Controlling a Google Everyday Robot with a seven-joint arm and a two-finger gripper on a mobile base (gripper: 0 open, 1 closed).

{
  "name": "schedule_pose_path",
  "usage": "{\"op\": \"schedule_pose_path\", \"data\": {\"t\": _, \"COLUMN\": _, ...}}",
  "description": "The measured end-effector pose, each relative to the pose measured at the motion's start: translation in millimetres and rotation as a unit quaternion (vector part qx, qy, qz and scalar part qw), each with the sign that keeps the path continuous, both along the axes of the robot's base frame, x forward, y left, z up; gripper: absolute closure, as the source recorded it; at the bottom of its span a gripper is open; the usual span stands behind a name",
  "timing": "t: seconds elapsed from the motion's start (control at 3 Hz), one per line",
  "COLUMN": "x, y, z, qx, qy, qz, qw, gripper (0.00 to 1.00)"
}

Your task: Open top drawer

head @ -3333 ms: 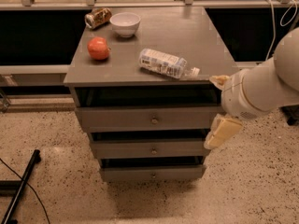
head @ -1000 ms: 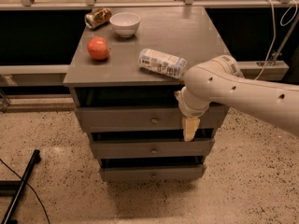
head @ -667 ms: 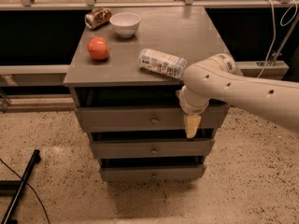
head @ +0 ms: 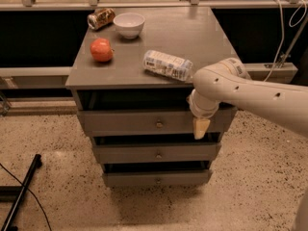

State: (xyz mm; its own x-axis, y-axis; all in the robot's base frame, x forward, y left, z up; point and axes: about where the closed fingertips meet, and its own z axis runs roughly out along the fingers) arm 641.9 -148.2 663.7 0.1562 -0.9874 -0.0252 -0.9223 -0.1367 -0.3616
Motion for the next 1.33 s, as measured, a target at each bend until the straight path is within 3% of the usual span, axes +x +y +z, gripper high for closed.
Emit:
{"op": "schedule_pose_path", "data": {"t": 0.33, "x": -2, "y": -9, "z": -4, "qx": 0.017, "qy": 0.004, "qz": -0.015, "qw": 0.9997, "gripper": 0.36}}
{"op": "schedule_pose_path", "data": {"t": 0.67, "x": -7, "y": -18, "z": -7, "qx": 0.034, "qy": 0.011, "qz": -0.028, "qw": 0.999, "gripper": 0.52}}
{"op": "schedule_pose_path", "data": {"t": 1.33, "x": -12, "y": -20, "z": 2, "qx": 0.05, "qy": 0.01, "qz": -0.03, "qw": 0.9983, "gripper": 0.41}}
